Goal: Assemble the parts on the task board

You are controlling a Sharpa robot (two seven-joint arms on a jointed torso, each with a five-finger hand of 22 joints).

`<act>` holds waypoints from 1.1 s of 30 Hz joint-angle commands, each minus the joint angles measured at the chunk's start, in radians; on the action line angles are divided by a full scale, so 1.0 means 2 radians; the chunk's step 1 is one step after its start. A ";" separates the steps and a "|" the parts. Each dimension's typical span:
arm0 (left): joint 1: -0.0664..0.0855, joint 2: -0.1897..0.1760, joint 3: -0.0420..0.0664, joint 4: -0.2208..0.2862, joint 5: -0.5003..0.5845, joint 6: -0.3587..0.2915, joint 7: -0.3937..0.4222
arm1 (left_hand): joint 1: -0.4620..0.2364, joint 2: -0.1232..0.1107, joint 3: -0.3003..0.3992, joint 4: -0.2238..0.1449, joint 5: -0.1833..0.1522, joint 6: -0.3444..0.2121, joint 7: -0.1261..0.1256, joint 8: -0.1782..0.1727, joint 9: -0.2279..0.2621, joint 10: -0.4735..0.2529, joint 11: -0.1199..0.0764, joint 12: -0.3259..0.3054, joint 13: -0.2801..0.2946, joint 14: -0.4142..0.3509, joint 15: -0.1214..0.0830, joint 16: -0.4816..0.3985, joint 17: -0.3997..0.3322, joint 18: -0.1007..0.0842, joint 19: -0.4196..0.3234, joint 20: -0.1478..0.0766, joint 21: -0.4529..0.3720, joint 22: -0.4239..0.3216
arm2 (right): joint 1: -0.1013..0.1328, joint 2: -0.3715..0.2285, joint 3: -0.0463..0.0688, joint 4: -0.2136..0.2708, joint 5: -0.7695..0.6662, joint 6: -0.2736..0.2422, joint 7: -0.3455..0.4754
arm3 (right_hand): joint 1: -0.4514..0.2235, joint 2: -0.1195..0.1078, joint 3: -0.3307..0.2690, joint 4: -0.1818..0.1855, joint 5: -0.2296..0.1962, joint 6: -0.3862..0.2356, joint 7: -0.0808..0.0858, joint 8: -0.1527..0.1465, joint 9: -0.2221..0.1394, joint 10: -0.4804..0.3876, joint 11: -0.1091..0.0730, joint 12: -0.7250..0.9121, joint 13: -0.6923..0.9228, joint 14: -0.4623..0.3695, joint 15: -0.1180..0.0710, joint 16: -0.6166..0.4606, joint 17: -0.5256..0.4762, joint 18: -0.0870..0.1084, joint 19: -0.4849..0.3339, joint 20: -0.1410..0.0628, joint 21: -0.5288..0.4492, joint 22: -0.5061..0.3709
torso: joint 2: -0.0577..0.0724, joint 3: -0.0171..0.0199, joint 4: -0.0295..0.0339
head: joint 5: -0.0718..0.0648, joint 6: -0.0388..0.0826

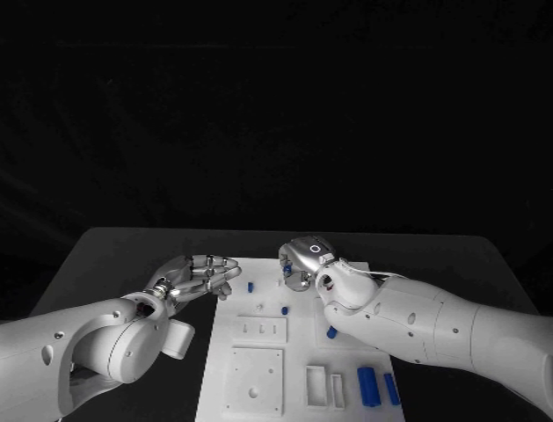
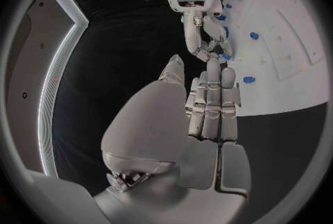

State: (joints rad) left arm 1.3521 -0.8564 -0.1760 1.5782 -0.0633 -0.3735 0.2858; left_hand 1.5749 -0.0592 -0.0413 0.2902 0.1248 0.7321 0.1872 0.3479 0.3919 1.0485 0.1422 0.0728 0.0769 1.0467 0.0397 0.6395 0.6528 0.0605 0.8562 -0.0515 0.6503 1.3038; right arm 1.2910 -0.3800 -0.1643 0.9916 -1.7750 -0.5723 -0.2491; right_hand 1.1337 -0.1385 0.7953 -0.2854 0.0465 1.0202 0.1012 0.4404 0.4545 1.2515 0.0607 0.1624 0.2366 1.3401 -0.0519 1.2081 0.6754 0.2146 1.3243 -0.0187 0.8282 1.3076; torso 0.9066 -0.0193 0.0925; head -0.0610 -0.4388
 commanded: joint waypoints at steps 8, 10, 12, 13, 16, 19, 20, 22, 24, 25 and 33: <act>0.001 0.003 0.001 -0.001 -0.001 0.008 0.003 | -0.005 -0.001 -0.001 0.000 -0.003 -0.002 -0.002 -0.003 -0.001 -0.003 0.002 -0.003 -0.001 -0.002 0.000 0.001 -0.001 0.018 0.000 -0.004 0.002 -0.001 | 0.001 0.005 0.000 -0.007 -0.016 -0.015 -0.007 | 0.001 -0.006 0.005 0.001 0.001 0.004 0.000 -0.002 0.001 0.039 -0.016 0.001 0.016 -0.016 -0.016 0.003 -0.001 0.024 0.036 -0.038 0.003 0.011 | 0.001 0.0011 -0.0013 | 0.003 0.001; 0.001 0.003 0.001 -0.001 -0.001 0.008 0.003 | -0.005 -0.001 -0.001 0.000 -0.003 -0.002 -0.002 -0.003 -0.001 -0.003 0.002 -0.003 -0.001 -0.002 0.000 0.001 -0.001 0.018 0.000 -0.004 0.002 -0.001 | 0.001 0.006 0.000 -0.007 -0.016 -0.016 -0.007 | 0.001 -0.006 0.005 0.001 0.001 0.004 0.000 -0.003 0.001 0.039 -0.016 0.001 0.016 -0.016 -0.016 0.003 -0.001 0.024 0.035 -0.038 0.003 0.011 | 0.001 0.0010 -0.0011 | 0.003 0.001; 0.001 0.004 0.001 -0.001 -0.001 0.008 0.003 | -0.005 -0.001 -0.001 0.000 -0.003 -0.002 -0.002 -0.003 -0.001 -0.003 0.002 -0.003 -0.001 -0.002 0.000 0.001 -0.001 0.018 0.000 -0.004 0.002 -0.001 | 0.001 0.007 0.000 -0.007 -0.016 -0.015 -0.007 | 0.001 -0.006 0.006 0.001 0.001 0.004 0.000 -0.003 0.001 0.039 -0.016 0.001 0.017 -0.016 -0.016 0.003 -0.002 0.024 0.035 -0.038 0.003 0.011 | 0.001 0.0011 -0.0010 | 0.004 0.001; 0.001 0.004 0.001 -0.001 -0.001 0.008 0.003 | -0.005 -0.001 -0.001 0.000 -0.003 -0.002 -0.002 -0.003 -0.001 -0.003 0.002 -0.003 -0.001 -0.002 0.000 0.001 -0.001 0.018 0.000 -0.004 0.002 -0.001 | 0.001 0.008 0.000 -0.007 -0.016 -0.015 -0.007 | 0.001 -0.006 0.006 0.001 0.001 0.004 0.000 -0.003 0.001 0.039 -0.016 0.001 0.017 -0.016 -0.016 0.003 -0.002 0.024 0.035 -0.038 0.003 0.011 | 0.002 0.0012 -0.0010 | 0.004 0.001; 0.001 0.004 0.001 -0.001 -0.001 0.008 0.002 | -0.005 -0.001 -0.001 0.000 -0.003 -0.002 -0.002 -0.003 -0.001 -0.003 0.002 -0.003 -0.001 -0.002 0.000 0.001 -0.001 0.018 0.000 -0.004 0.002 -0.001 | 0.001 0.010 0.000 -0.009 -0.015 -0.014 -0.006 | 0.001 -0.007 0.006 0.001 0.001 0.004 -0.001 -0.003 0.001 0.039 -0.016 0.001 0.018 -0.016 -0.016 0.004 -0.002 0.024 0.035 -0.037 0.003 0.011 | 0.002 0.0014 -0.0011 | 0.004 0.001; 0.001 0.005 0.001 -0.001 -0.001 0.008 0.002 | -0.005 -0.001 -0.001 0.000 -0.003 -0.002 -0.002 -0.003 -0.001 -0.003 0.002 -0.003 -0.001 -0.002 0.000 0.001 -0.001 0.018 0.000 -0.004 0.002 -0.001 | 0.001 0.012 0.000 -0.013 -0.014 -0.015 -0.005 | 0.001 -0.007 0.007 0.001 0.001 0.004 -0.001 -0.003 0.002 0.039 -0.016 0.000 0.019 -0.016 -0.016 0.004 -0.002 0.024 0.035 -0.037 0.004 0.011 | 0.002 0.0013 -0.0011 | 0.004 0.000; 0.002 0.005 0.001 -0.001 -0.001 0.008 0.002 | -0.005 -0.001 -0.001 0.000 -0.003 -0.002 -0.002 -0.003 -0.001 -0.003 0.002 -0.003 -0.001 -0.002 0.000 0.001 -0.001 0.018 0.000 -0.004 0.002 -0.001 | 0.001 0.012 0.000 -0.014 -0.013 -0.015 -0.004 | 0.001 -0.007 0.007 0.001 0.001 0.004 -0.001 -0.003 0.002 0.039 -0.016 0.000 0.019 -0.016 -0.016 0.004 -0.002 0.024 0.035 -0.037 0.004 0.011 | 0.002 0.0011 -0.0010 | 0.004 -0.001; 0.002 0.005 0.001 -0.001 -0.001 0.008 0.002 | -0.005 -0.001 -0.001 0.000 -0.003 -0.002 -0.002 -0.003 -0.001 -0.003 0.002 -0.003 -0.001 -0.002 0.000 0.001 -0.001 0.018 0.000 -0.004 0.002 -0.001 | 0.001 0.013 0.000 -0.016 -0.014 -0.014 -0.004 | 0.001 -0.007 0.007 0.002 0.001 0.004 -0.001 -0.003 0.002 0.039 -0.016 0.000 0.019 -0.016 -0.016 0.004 -0.002 0.024 0.035 -0.037 0.004 0.011 | 0.003 0.0009 -0.0010 | 0.004 -0.001; 0.002 0.005 0.001 -0.001 -0.001 0.008 0.002 | -0.005 -0.001 -0.001 0.000 -0.003 -0.002 -0.002 -0.003 -0.001 -0.003 0.002 -0.003 -0.001 -0.002 0.000 0.001 -0.001 0.018 0.000 -0.004 0.002 -0.001 | 0.001 0.013 0.000 -0.017 -0.011 -0.014 -0.003 | 0.001 -0.007 0.007 0.002 0.001 0.004 -0.001 -0.003 0.002 0.039 -0.016 0.000 0.019 -0.016 -0.016 0.004 -0.002 0.024 0.035 -0.037 0.004 0.011 | 0.003 0.0010 -0.0014 | 0.005 -0.002; 0.002 0.005 0.001 -0.001 -0.001 0.008 0.002 | -0.005 -0.001 -0.001 0.000 -0.003 -0.002 -0.002 -0.003 -0.001 -0.003 0.002 -0.003 -0.001 -0.002 0.000 0.001 -0.001 0.018 0.000 -0.004 0.002 -0.001 | 0.001 0.014 0.000 -0.017 -0.011 -0.015 -0.004 | 0.001 -0.007 0.007 0.002 0.001 0.004 -0.001 -0.003 0.002 0.038 -0.016 0.000 0.019 -0.016 -0.016 0.004 -0.002 0.024 0.035 -0.037 0.004 0.011 | 0.003 0.0012 -0.0017 | 0.005 -0.003; 0.003 0.005 0.002 -0.001 -0.001 0.009 0.001 | -0.005 -0.001 -0.001 0.000 -0.003 -0.002 -0.002 -0.003 -0.001 -0.003 0.002 -0.003 -0.001 -0.002 0.000 0.001 -0.001 0.018 0.000 -0.004 0.002 -0.001 | 0.001 0.018 0.000 -0.025 -0.008 -0.016 -0.002 | 0.001 -0.007 0.008 0.002 0.001 0.004 0.000 -0.004 0.002 0.037 -0.016 -0.001 0.021 -0.016 -0.016 0.004 -0.003 0.024 0.035 -0.037 0.004 0.010 | 0.003 0.0015 -0.0020 | 0.008 -0.004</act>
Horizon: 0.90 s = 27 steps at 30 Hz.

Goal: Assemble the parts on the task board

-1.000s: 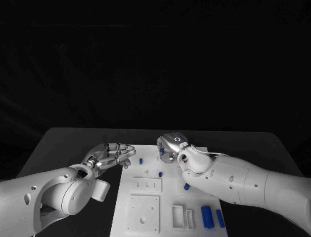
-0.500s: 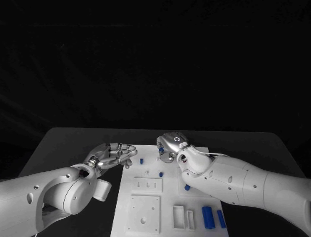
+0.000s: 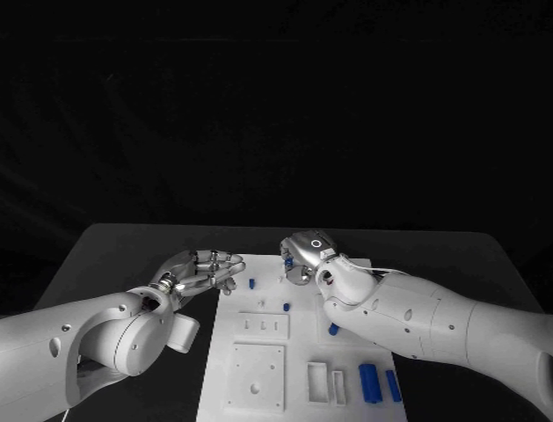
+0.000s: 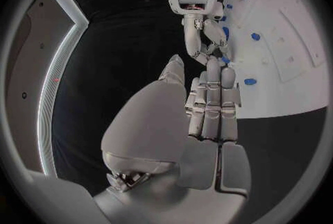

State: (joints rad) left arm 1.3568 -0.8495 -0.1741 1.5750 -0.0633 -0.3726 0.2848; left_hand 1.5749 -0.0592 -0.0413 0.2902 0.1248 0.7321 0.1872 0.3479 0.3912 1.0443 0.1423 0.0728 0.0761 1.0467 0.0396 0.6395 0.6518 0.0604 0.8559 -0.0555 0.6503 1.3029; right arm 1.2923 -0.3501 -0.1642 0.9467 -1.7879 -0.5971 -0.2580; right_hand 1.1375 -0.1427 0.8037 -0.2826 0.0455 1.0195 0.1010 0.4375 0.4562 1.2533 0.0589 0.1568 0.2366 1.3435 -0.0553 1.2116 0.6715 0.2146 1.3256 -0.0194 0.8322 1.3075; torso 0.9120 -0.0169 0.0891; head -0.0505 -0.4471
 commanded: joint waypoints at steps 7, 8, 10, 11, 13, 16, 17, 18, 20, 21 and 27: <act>0.001 0.004 0.001 -0.001 -0.001 0.009 0.001 | -0.005 -0.001 -0.001 0.000 -0.003 -0.002 -0.002 -0.003 -0.001 -0.001 0.002 -0.003 0.000 -0.003 0.000 0.001 -0.001 0.018 0.000 -0.002 0.002 -0.001 | 0.000 0.007 0.000 -0.005 0.001 -0.003 0.004 | -0.001 -0.006 0.005 0.001 0.002 0.003 0.000 -0.004 0.001 0.035 -0.014 0.001 0.023 -0.018 -0.013 0.002 -0.002 0.024 0.034 -0.037 0.002 0.010 | 0.001 0.0001 0.0000 | 0.003 -0.001; 0.001 0.004 0.001 -0.001 -0.001 0.009 0.001 | -0.005 -0.001 -0.001 0.000 -0.003 -0.002 -0.002 -0.003 -0.001 -0.001 0.002 -0.003 -0.001 -0.003 0.000 0.001 -0.001 0.018 0.000 -0.002 0.002 -0.001 | 0.000 0.007 0.000 -0.005 0.001 -0.003 0.004 | -0.001 -0.006 0.005 0.001 0.002 0.003 0.000 -0.004 0.001 0.034 -0.014 0.001 0.023 -0.018 -0.013 0.002 -0.002 0.024 0.034 -0.037 0.002 0.010 | 0.001 -0.0001 0.0001 | 0.003 -0.001; 0.001 0.005 0.001 -0.001 -0.001 0.009 0.001 | -0.005 -0.001 -0.001 0.000 -0.003 -0.002 -0.002 -0.003 -0.001 -0.001 0.002 -0.003 -0.001 -0.003 0.000 0.001 -0.001 0.018 0.000 -0.002 0.002 -0.001 | 0.000 0.008 0.000 -0.005 0.003 -0.002 0.005 | -0.002 -0.006 0.005 0.001 0.002 0.003 0.000 -0.005 0.001 0.034 -0.014 0.000 0.023 -0.018 -0.013 0.002 -0.002 0.024 0.034 -0.037 0.002 0.010 | 0.001 0.0001 -0.0004 | 0.004 -0.001; 0.001 0.006 0.001 -0.002 -0.001 0.009 0.001 | -0.005 -0.001 -0.001 0.000 -0.003 -0.002 -0.002 -0.003 -0.001 -0.001 0.002 -0.003 -0.001 -0.003 0.000 0.001 -0.001 0.018 0.000 -0.002 0.002 -0.001 | 0.000 0.008 0.000 -0.005 0.003 -0.002 0.006 | -0.002 -0.006 0.005 0.001 0.002 0.003 0.000 -0.005 0.001 0.034 -0.014 0.000 0.023 -0.018 -0.013 0.002 -0.002 0.024 0.034 -0.037 0.002 0.010 | 0.001 -0.0001 -0.0003 | 0.004 -0.002; 0.001 0.006 0.001 -0.002 -0.001 0.009 0.001 | -0.005 -0.001 -0.001 0.000 -0.003 -0.002 -0.002 -0.003 -0.001 -0.001 0.002 -0.003 -0.001 -0.003 0.000 0.001 -0.001 0.018 0.000 -0.002 0.002 -0.001 | 0.000 0.008 0.000 -0.005 0.005 -0.001 0.007 | -0.002 -0.006 0.005 0.001 0.002 0.003 0.001 -0.005 0.001 0.034 -0.014 0.000 0.024 -0.019 -0.013 0.002 -0.002 0.024 0.033 -0.037 0.002 0.010 | 0.001 -0.0001 -0.0004 | 0.004 -0.003; 0.001 0.006 0.001 -0.003 -0.001 0.009 0.001 | -0.005 -0.001 -0.001 0.000 -0.003 -0.002 -0.002 -0.003 -0.001 -0.001 0.002 -0.003 -0.001 -0.003 0.000 0.001 -0.001 0.018 0.000 -0.002 0.002 -0.001 | 0.000 0.008 0.000 -0.003 0.006 -0.001 0.007 | -0.002 -0.006 0.005 0.001 0.002 0.003 0.001 -0.005 0.001 0.034 -0.014 0.000 0.024 -0.019 -0.013 0.002 -0.002 0.024 0.033 -0.037 0.002 0.010 | 0.000 -0.0001 -0.0008 | 0.004 -0.003; 0.001 0.006 0.001 -0.003 -0.001 0.009 0.001 | -0.005 -0.001 -0.001 0.000 -0.003 -0.002 -0.002 -0.003 -0.001 -0.001 0.002 -0.003 -0.001 -0.003 0.000 0.001 -0.001 0.018 0.000 -0.002 0.002 -0.001 | 0.000 0.008 0.000 -0.003 0.006 -0.001 0.007 | -0.002 -0.006 0.005 0.001 0.002 0.003 0.001 -0.005 0.001 0.034 -0.014 0.000 0.024 -0.019 -0.013 0.002 -0.002 0.024 0.033 -0.037 0.002 0.010 | 0.000 -0.0002 -0.0008 | 0.005 -0.004; 0.001 0.006 0.001 -0.003 -0.001 0.009 0.001 | -0.005 -0.001 -0.001 0.000 -0.003 -0.002 -0.002 -0.003 -0.001 -0.001 0.002 -0.003 -0.001 -0.003 0.000 0.001 -0.001 0.018 0.000 -0.002 0.002 -0.001 | 0.000 0.008 0.000 -0.003 0.006 0.000 0.007 | -0.002 -0.006 0.005 0.001 0.002 0.003 0.001 -0.005 0.001 0.033 -0.014 0.000 0.024 -0.019 -0.013 0.002 -0.002 0.024 0.033 -0.037 0.002 0.010 | 0.000 -0.0001 -0.0011 | 0.005 -0.004; 0.001 0.006 0.001 -0.003 -0.001 0.009 0.001 | -0.005 -0.001 -0.001 0.000 -0.003 -0.002 -0.002 -0.003 -0.001 -0.001 0.002 -0.003 -0.001 -0.003 0.000 0.001 -0.001 0.018 0.000 -0.002 0.002 -0.001 | 0.000 0.009 0.000 -0.003 0.009 0.003 0.009 | -0.002 -0.006 0.005 0.001 0.002 0.003 0.001 -0.005 0.001 0.033 -0.014 0.000 0.024 -0.019 -0.013 0.002 -0.002 0.024 0.033 -0.037 0.002 0.010 | 0.000 0.0001 -0.0014 | 0.005 -0.004; 0.001 0.006 0.001 -0.003 -0.001 0.009 0.001 | -0.005 -0.001 -0.001 0.000 -0.003 -0.002 -0.002 -0.003 -0.001 -0.001 0.002 -0.003 -0.001 -0.003 0.000 0.001 -0.001 0.018 0.000 -0.002 0.002 -0.001 | 0.000 0.009 0.000 -0.003 0.009 0.004 0.010 | -0.002 -0.006 0.005 0.001 0.002 0.003 0.001 -0.005 0.001 0.033 -0.014 0.000 0.025 -0.019 -0.013 0.002 -0.002 0.024 0.033 -0.037 0.002 0.010 | 0.000 0.0001 -0.0016 | 0.005 -0.004; 0.001 0.007 0.001 -0.004 -0.001 0.009 0.001 | -0.005 -0.001 -0.001 0.000 -0.003 -0.002 -0.002 -0.003 -0.001 -0.001 0.002 -0.003 -0.001 -0.003 0.000 0.001 -0.001 0.018 0.000 -0.002 0.002 -0.001 | 0.000 0.011 0.000 -0.006 0.015 0.009 0.013 | -0.002 -0.007 0.005 0.001 0.002 0.002 0.001 -0.006 0.001 0.032 -0.013 -0.001 0.026 -0.019 -0.013 0.003 -0.003 0.024 0.033 -0.037 0.002 0.009 | 0.001 -0.0001 -0.0008 | 0.004 -0.005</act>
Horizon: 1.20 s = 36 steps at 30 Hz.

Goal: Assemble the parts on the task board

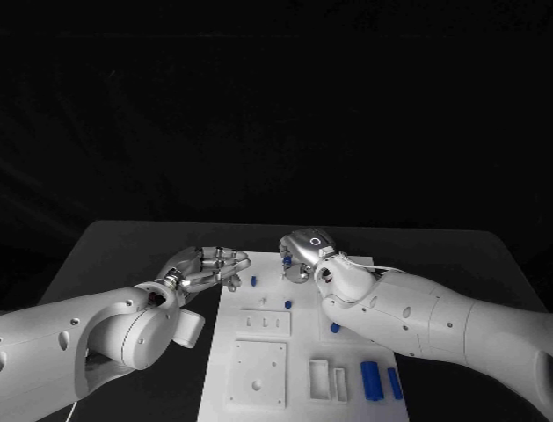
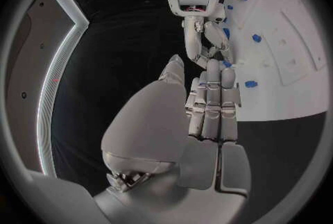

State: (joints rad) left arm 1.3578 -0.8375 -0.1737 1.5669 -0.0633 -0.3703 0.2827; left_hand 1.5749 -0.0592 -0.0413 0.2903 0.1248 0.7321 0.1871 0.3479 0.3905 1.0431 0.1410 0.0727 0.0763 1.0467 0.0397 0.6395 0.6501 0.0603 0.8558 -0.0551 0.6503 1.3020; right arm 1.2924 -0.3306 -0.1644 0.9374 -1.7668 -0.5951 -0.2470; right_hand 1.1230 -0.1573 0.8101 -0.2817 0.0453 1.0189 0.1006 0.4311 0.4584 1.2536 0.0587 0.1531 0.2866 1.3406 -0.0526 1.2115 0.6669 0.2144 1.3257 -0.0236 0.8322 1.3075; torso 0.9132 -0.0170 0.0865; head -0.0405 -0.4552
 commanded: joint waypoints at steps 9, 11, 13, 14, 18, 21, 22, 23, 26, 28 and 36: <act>0.001 0.003 0.001 -0.001 -0.001 0.008 0.002 | -0.005 -0.001 -0.001 0.001 -0.004 -0.002 -0.002 -0.003 -0.001 -0.001 0.003 -0.003 -0.001 -0.003 0.000 0.001 -0.001 0.018 0.000 -0.002 0.002 -0.001 | 0.000 0.005 0.000 -0.004 0.011 0.008 0.012 | 0.003 -0.004 0.002 0.002 0.002 -0.002 0.003 -0.008 0.000 0.026 -0.011 -0.004 0.005 -0.018 -0.012 0.003 -0.003 0.024 0.031 -0.034 0.002 0.009 | 0.000 0.0001 0.0002 | 0.000 0.000; 0.001 0.003 0.001 -0.001 -0.001 0.008 0.002 | -0.005 -0.001 -0.001 0.001 -0.004 -0.002 -0.002 -0.003 -0.001 -0.001 0.003 -0.003 -0.001 -0.003 0.000 0.001 -0.001 0.018 0.000 -0.002 0.002 -0.001 | 0.000 0.006 0.000 -0.004 0.012 0.007 0.013 | 0.001 -0.007 0.002 0.003 0.002 -0.002 0.004 -0.009 0.000 0.025 -0.010 -0.005 0.006 -0.018 -0.011 0.003 -0.004 0.024 0.031 -0.034 0.002 0.009 | 0.000 0.0001 0.0003 | 0.000 0.000; 0.001 0.003 0.001 -0.001 -0.001 0.008 0.002 | -0.005 -0.001 -0.001 0.001 -0.004 -0.002 -0.002 -0.003 -0.001 -0.001 0.003 -0.003 -0.001 -0.003 0.000 0.001 -0.001 0.018 0.000 -0.002 0.002 -0.001 | 0.000 0.006 0.000 -0.004 0.012 0.010 0.013 | 0.001 -0.008 0.001 0.003 0.003 -0.003 0.004 -0.009 0.000 0.024 -0.010 -0.006 0.007 -0.018 -0.011 0.003 -0.005 0.024 0.031 -0.033 0.002 0.009 | 0.000 0.0001 0.0000 | 0.000 0.000; 0.001 0.003 0.001 -0.001 -0.001 0.008 0.002 | -0.005 -0.001 -0.001 0.001 -0.004 -0.002 -0.002 -0.003 -0.001 -0.001 0.003 -0.003 -0.001 -0.003 0.000 0.001 -0.001 0.018 0.000 -0.002 0.002 -0.001 | 0.000 0.006 0.000 -0.005 0.013 0.011 0.012 | 0.001 -0.009 0.001 0.003 0.003 -0.004 0.004 -0.010 0.000 0.023 -0.010 -0.007 0.008 -0.018 -0.010 0.003 -0.005 0.024 0.031 -0.033 0.002 0.009 | 0.000 0.0002 -0.0002 | 0.000 0.000; 0.001 0.003 0.001 -0.001 -0.001 0.009 0.002 | -0.006 -0.001 -0.001 0.001 -0.004 -0.002 -0.002 -0.003 -0.001 -0.001 0.003 -0.003 -0.001 -0.003 0.000 0.001 -0.001 0.018 0.000 -0.002 0.002 -0.001 | 0.000 0.006 0.000 -0.007 0.017 0.016 0.012 | -0.002 -0.016 -0.001 0.006 0.002 -0.009 0.007 -0.016 -0.002 0.016 -0.007 -0.013 0.010 -0.018 -0.008 0.004 -0.007 0.024 0.031 -0.033 0.003 0.009 | 0.001 0.0001 -0.0003 | 0.000 0.000; 0.001 0.003 0.001 -0.002 -0.001 0.009 0.001 | -0.006 -0.001 -0.001 0.001 -0.004 -0.002 -0.002 -0.003 -0.001 -0.001 0.003 -0.003 -0.001 -0.003 0.000 0.001 -0.001 0.018 0.000 -0.002 0.002 -0.001 | 0.000 0.007 0.000 -0.009 0.024 0.020 0.013 | -0.006 -0.027 -0.003 0.010 0.002 -0.018 0.011 -0.022 -0.004 0.006 -0.003 -0.021 0.010 -0.018 -0.004 0.004 -0.008 0.024 0.030 -0.032 0.003 0.009 | 0.001 0.0000 -0.0006 | 0.000 0.000; 0.001 0.003 0.001 -0.002 -0.001 0.009 0.001 | -0.006 -0.001 -0.001 0.001 -0.004 -0.002 -0.002 -0.003 -0.001 -0.001 0.003 -0.003 -0.001 -0.003 0.000 0.001 -0.001 0.018 0.000 -0.002 0.002 -0.001 | 0.000 0.007 0.000 -0.010 0.024 0.021 0.013 | -0.007 -0.029 -0.003 0.012 0.002 -0.020 0.012 -0.024 -0.005 0.004 -0.002 -0.023 0.010 -0.018 -0.003 0.004 -0.009 0.024 0.029 -0.031 0.002 0.008 | 0.001 0.0001 -0.0006 | 0.000 0.001; 0.001 0.003 0.001 -0.002 -0.001 0.009 0.001 | -0.006 -0.001 -0.001 0.001 -0.004 -0.002 -0.002 -0.003 -0.001 -0.001 0.003 -0.003 -0.001 -0.003 0.000 0.001 -0.001 0.018 0.000 -0.002 0.002 -0.001 | 0.000 0.007 0.000 -0.010 0.024 0.021 0.012 | -0.007 -0.031 -0.002 0.013 0.002 -0.022 0.013 -0.025 -0.005 0.002 -0.001 -0.024 0.010 -0.019 -0.002 0.004 -0.010 0.024 0.029 -0.031 0.002 0.008 | 0.001 0.0002 -0.0006 | 0.000 0.001; 0.001 0.003 0.001 -0.002 -0.001 0.009 0.001 | -0.006 -0.001 -0.001 0.001 -0.004 -0.002 -0.002 -0.003 -0.001 -0.001 0.003 -0.003 -0.001 -0.003 0.000 0.001 -0.001 0.018 0.000 -0.002 0.002 -0.001 | 0.000 0.006 0.000 -0.010 0.024 0.022 0.012 | -0.006 -0.034 -0.002 0.015 0.002 -0.024 0.013 -0.027 -0.006 0.000 0.000 -0.027 0.010 -0.019 -0.001 0.004 -0.011 0.024 0.028 -0.030 0.001 0.008 | 0.001 0.0003 -0.0004 | 0.000 0.001; 0.001 0.004 0.001 -0.002 -0.001 0.010 0.001 | -0.006 -0.001 -0.001 0.001 -0.004 -0.002 -0.002 -0.003 -0.001 -0.001 0.003 -0.003 -0.001 -0.003 0.000 0.001 -0.001 0.018 0.000 -0.002 0.002 -0.001 | 0.000 0.006 0.000 -0.010 0.024 0.023 0.011 | -0.005 -0.034 -0.001 0.015 0.002 -0.024 0.014 -0.027 -0.006 -0.001 0.001 -0.027 0.010 -0.019 0.000 0.004 -0.011 0.024 0.028 -0.030 0.001 0.008 | 0.001 0.0003 -0.0003 | -0.001 0.001; 0.001 0.004 0.001 -0.003 -0.001 0.010 0.001 | -0.006 -0.001 -0.001 0.001 -0.004 -0.002 -0.002 -0.003 -0.001 -0.001 0.003 -0.003 -0.001 -0.003 0.000 0.001 -0.001 0.018 0.000 -0.002 0.002 -0.001 | 0.000 0.007 0.000 -0.010 0.022 0.017 0.008 | -0.002 -0.033 -0.001 0.016 0.002 -0.024 0.014 -0.028 -0.007 -0.001 0.001 -0.029 0.011 -0.019 0.000 0.004 -0.012 0.024 0.028 -0.030 0.001 0.008 | 0.001 0.0004 -0.0003 | 0.000 0.001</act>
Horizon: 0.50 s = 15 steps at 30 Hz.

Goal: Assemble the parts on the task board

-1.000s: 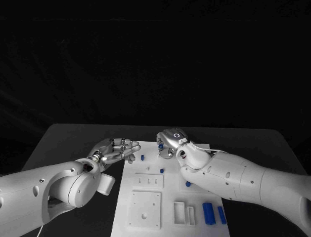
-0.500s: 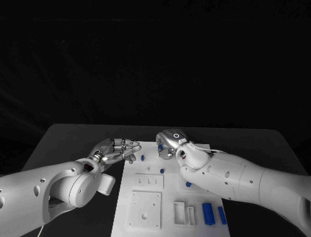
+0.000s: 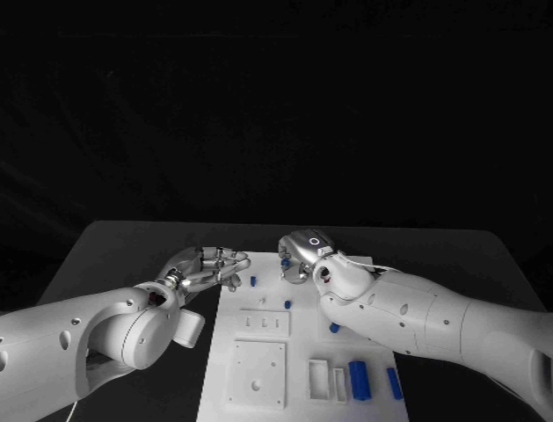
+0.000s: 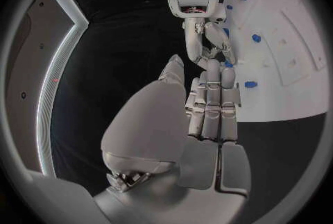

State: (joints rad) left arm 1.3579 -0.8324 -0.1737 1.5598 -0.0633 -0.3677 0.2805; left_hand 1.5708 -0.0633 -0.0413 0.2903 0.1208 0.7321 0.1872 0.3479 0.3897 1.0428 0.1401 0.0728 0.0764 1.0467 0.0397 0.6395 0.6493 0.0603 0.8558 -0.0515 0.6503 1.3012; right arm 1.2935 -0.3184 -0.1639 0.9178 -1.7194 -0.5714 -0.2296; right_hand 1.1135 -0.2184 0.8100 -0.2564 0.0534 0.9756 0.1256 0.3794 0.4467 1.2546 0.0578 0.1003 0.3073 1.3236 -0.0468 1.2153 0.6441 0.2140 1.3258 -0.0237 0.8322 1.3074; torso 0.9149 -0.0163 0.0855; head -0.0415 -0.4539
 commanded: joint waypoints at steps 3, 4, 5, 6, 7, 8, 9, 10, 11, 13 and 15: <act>0.001 0.001 0.001 0.001 -0.001 0.009 0.002 | -0.004 0.001 -0.001 0.001 -0.002 -0.002 -0.002 -0.003 -0.001 -0.001 0.003 -0.003 -0.001 -0.003 0.000 0.001 -0.001 0.018 0.000 -0.004 0.002 -0.001 | 0.000 0.001 0.000 -0.001 -0.002 0.002 -0.002 | 0.004 -0.001 0.000 0.003 -0.002 -0.003 0.002 -0.002 -0.001 -0.002 0.002 -0.003 0.001 -0.010 -0.003 0.003 -0.001 0.024 0.028 -0.030 0.001 0.008 | 0.000 0.0001 0.0004 | 0.000 0.001; 0.001 0.001 0.001 0.001 -0.001 0.009 0.002 | -0.004 0.001 -0.001 0.001 -0.002 -0.002 -0.002 -0.003 -0.001 -0.001 0.003 -0.003 -0.001 -0.003 0.000 0.001 -0.001 0.018 0.000 -0.004 0.002 -0.001 | 0.000 0.001 0.000 -0.001 -0.002 0.002 -0.002 | 0.004 0.000 0.001 0.003 -0.002 -0.003 0.002 -0.002 -0.001 -0.002 0.002 -0.003 0.001 -0.010 -0.003 0.003 -0.001 0.024 0.028 -0.030 0.001 0.007 | 0.000 0.0000 0.0004 | 0.000 0.001; 0.001 0.001 0.001 0.001 -0.001 0.009 0.002 | -0.004 0.001 -0.001 0.001 -0.002 -0.002 -0.002 -0.003 -0.001 -0.001 0.003 -0.003 -0.001 -0.003 0.000 0.001 -0.001 0.018 0.000 -0.004 0.002 -0.001 | 0.000 0.001 0.000 -0.001 -0.002 0.001 -0.002 | 0.005 0.000 0.001 0.003 -0.002 -0.002 0.002 -0.003 -0.001 -0.002 0.002 -0.003 0.001 -0.010 -0.003 0.003 -0.002 0.024 0.028 -0.030 0.001 0.007 | 0.000 0.0000 0.0004 | 0.000 0.001; 0.001 0.001 0.001 0.001 -0.001 0.009 0.002 | -0.004 0.001 -0.001 0.001 -0.002 -0.002 -0.002 -0.003 -0.001 -0.001 0.003 -0.003 -0.001 -0.003 0.000 0.001 -0.001 0.018 0.000 -0.004 0.002 -0.001 | 0.000 0.001 0.000 -0.001 -0.002 0.000 -0.003 | 0.005 0.001 0.001 0.003 -0.002 -0.002 0.001 -0.003 -0.001 -0.001 0.002 -0.003 0.002 -0.010 -0.003 0.003 -0.002 0.024 0.028 -0.030 0.001 0.007 | 0.000 0.0000 0.0003 | 0.000 0.001; 0.001 0.001 0.001 0.001 -0.001 0.009 0.001 | -0.004 0.001 -0.001 0.001 -0.002 -0.002 -0.002 -0.003 -0.001 -0.001 0.003 -0.003 -0.001 -0.003 0.000 0.001 -0.001 0.018 0.000 -0.004 0.002 -0.001 | 0.000 0.001 0.000 -0.001 -0.002 -0.001 -0.004 | 0.006 0.001 0.001 0.003 -0.002 -0.002 0.001 -0.003 -0.001 -0.001 0.002 -0.003 0.002 -0.010 -0.003 0.003 -0.002 0.024 0.028 -0.030 0.001 0.007 | 0.000 -0.0001 0.0002 | 0.000 0.001; 0.001 0.001 0.001 0.001 -0.001 0.009 0.001 | -0.004 0.001 -0.001 0.001 -0.002 -0.002 -0.002 -0.003 -0.001 -0.001 0.003 -0.003 -0.001 -0.003 0.000 0.001 -0.001 0.018 0.000 -0.004 0.002 -0.001 | 0.000 0.001 0.000 -0.001 -0.002 -0.002 -0.005 | 0.006 0.001 0.001 0.003 -0.002 -0.002 0.001 -0.003 -0.001 -0.001 0.002 -0.003 0.002 -0.010 -0.003 0.003 -0.002 0.024 0.028 -0.030 0.001 0.007 | 0.000 -0.0001 0.0003 | 0.000 0.001; 0.001 0.001 0.001 0.001 -0.001 0.009 0.001 | -0.004 0.001 -0.001 0.001 -0.002 -0.002 -0.002 -0.003 -0.001 -0.001 0.003 -0.003 -0.001 -0.003 0.000 0.001 -0.001 0.018 0.000 -0.004 0.002 -0.001 | 0.000 0.001 0.000 -0.001 -0.002 -0.003 -0.006 | 0.006 0.001 0.001 0.003 -0.002 -0.002 0.001 -0.003 -0.001 -0.001 0.002 -0.003 0.002 -0.010 -0.003 0.003 -0.002 0.024 0.028 -0.030 0.001 0.007 | 0.000 -0.0001 0.0003 | 0.000 0.001; 0.001 0.001 0.001 0.001 -0.001 0.009 0.001 | -0.004 0.001 -0.001 0.001 -0.002 -0.002 -0.002 -0.003 -0.001 -0.001 0.003 -0.003 -0.001 -0.003 0.000 0.001 -0.001 0.018 0.000 -0.004 0.002 -0.001 | 0.000 0.001 0.000 -0.002 -0.002 -0.004 -0.006 | 0.006 0.001 0.001 0.003 -0.002 -0.002 0.001 -0.003 -0.001 -0.001 0.002 -0.003 0.002 -0.010 -0.003 0.003 -0.002 0.024 0.028 -0.030 0.001 0.007 | 0.000 -0.0001 0.0003 | 0.000 0.001; 0.001 0.001 0.001 0.001 -0.001 0.010 0.001 | -0.004 0.001 -0.001 0.001 -0.002 -0.002 -0.002 -0.003 -0.001 -0.001 0.003 -0.003 -0.001 -0.003 0.000 0.001 -0.001 0.018 0.000 -0.004 0.002 -0.001 | 0.000 0.001 0.000 -0.002 -0.002 -0.004 -0.006 | 0.006 0.001 0.001 0.003 -0.002 -0.002 0.001 -0.003 -0.001 -0.001 0.002 -0.003 0.002 -0.010 -0.003 0.003 -0.002 0.024 0.028 -0.030 0.001 0.007 | 0.000 -0.0002 0.0003 | 0.000 0.001; 0.001 0.001 0.001 0.000 -0.001 0.011 0.000 | -0.004 0.001 -0.001 0.001 -0.002 -0.002 -0.002 -0.003 -0.001 -0.001 0.003 -0.003 -0.001 -0.003 0.000 0.001 -0.001 0.018 0.000 -0.004 0.002 -0.001 | 0.000 0.001 0.000 -0.002 -0.002 -0.005 -0.007 | 0.006 0.001 0.001 0.004 -0.002 -0.002 0.002 -0.003 -0.001 -0.001 0.002 -0.004 0.002 -0.010 -0.003 0.003 -0.002 0.024 0.028 -0.030 0.001 0.007 | 0.000 -0.0002 0.0003 | 0.000 0.001; 0.001 0.002 0.001 0.000 -0.001 0.011 0.000 | -0.004 0.001 -0.001 0.001 -0.002 -0.002 -0.002 -0.003 -0.001 -0.001 0.003 -0.003 -0.001 -0.003 0.000 0.001 -0.001 0.018 0.000 -0.004 0.002 -0.001 | 0.000 0.001 0.000 -0.002 -0.003 -0.006 -0.008 | 0.006 0.001 0.001 0.004 -0.002 -0.002 0.002 -0.003 -0.001 -0.001 0.002 -0.004 0.002 -0.011 -0.003 0.003 -0.002 0.024 0.028 -0.030 0.000 0.007 | 0.000 -0.0002 0.0003 | 0.000 0.001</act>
State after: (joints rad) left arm 1.3579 -0.8320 -0.1737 1.5588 -0.0633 -0.3651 0.2786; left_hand 1.5708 -0.0633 -0.0413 0.2903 0.1209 0.7321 0.1872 0.3479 0.3898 1.0430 0.1398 0.0728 0.0765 1.0467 0.0397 0.6395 0.6484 0.0603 0.8581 -0.0534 0.6503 1.3012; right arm 1.2931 -0.3180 -0.1642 0.9144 -1.7191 -0.5775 -0.2367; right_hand 1.1151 -0.2200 0.8128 -0.2537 0.0534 0.9759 0.1253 0.3794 0.4458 1.2541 0.0574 0.0964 0.3111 1.3235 -0.0468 1.2153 0.6413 0.2140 1.3258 -0.0236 0.8322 1.3074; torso 0.9155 -0.0164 0.0861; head -0.0420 -0.4513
